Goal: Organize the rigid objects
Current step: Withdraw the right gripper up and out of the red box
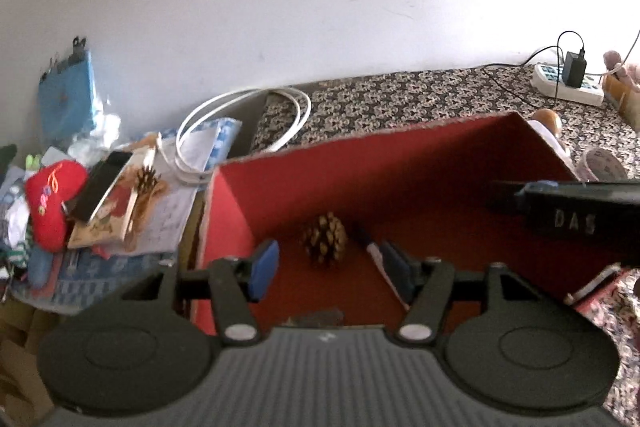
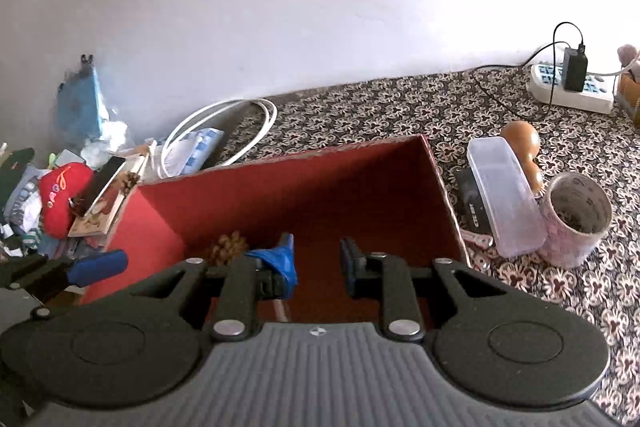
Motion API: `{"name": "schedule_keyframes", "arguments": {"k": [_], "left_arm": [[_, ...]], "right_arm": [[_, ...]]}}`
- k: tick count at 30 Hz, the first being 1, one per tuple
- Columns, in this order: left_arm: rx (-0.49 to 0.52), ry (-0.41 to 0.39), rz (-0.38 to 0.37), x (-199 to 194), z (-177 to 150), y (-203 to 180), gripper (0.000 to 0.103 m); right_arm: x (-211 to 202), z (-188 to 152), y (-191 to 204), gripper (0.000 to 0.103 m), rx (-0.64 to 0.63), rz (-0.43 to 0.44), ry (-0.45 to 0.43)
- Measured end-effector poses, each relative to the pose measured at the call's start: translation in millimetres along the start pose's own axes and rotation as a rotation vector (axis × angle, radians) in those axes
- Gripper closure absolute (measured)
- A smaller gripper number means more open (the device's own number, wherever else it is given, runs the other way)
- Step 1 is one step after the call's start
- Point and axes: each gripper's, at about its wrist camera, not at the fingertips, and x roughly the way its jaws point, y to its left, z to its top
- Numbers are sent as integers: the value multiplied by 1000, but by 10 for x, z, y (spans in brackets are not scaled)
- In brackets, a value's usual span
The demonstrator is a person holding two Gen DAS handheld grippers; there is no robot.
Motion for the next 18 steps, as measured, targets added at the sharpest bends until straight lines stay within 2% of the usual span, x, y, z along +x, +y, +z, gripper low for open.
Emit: {"name": "schedule_keyframes", "arguments": {"k": [4, 8, 11, 18], "left_arm": [[-12, 12, 20, -167, -102, 18, 36], [-9, 1, 52, -346, -203, 26, 35], [-15, 2, 57, -468, -267, 36, 30], [-33, 6, 25, -704, -468, 47, 28]], "right_arm": [[-134, -97, 72, 95, 10, 14, -8], [-336, -212, 115, 95, 35, 3, -88], [-441, -281, 120, 95, 49, 5, -95], [-619, -442, 136, 95, 17, -5, -111]]}}
